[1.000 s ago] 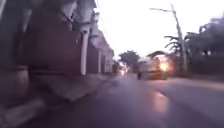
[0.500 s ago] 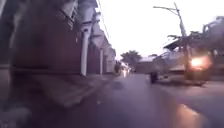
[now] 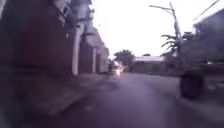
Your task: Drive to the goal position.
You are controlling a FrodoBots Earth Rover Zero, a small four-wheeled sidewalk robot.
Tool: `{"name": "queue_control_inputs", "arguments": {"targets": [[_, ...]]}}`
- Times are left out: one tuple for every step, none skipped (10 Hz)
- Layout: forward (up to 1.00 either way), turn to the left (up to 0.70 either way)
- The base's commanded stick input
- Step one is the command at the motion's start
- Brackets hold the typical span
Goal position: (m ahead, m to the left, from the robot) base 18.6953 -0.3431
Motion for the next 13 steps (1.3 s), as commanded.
{"name": "queue_control_inputs", "arguments": {"targets": [[0.7, 0.0], [0.7, 0.0], [0.7, 0.0], [0.7, 0.0], [0.7, 0.0], [0.7, 0.0], [0.7, 0.0], [0.7, 0.0], [0.7, 0.0], [0.7, 0.0], [0.7, 0.0], [0.7, 0.0], [0.7, 0.0]]}}
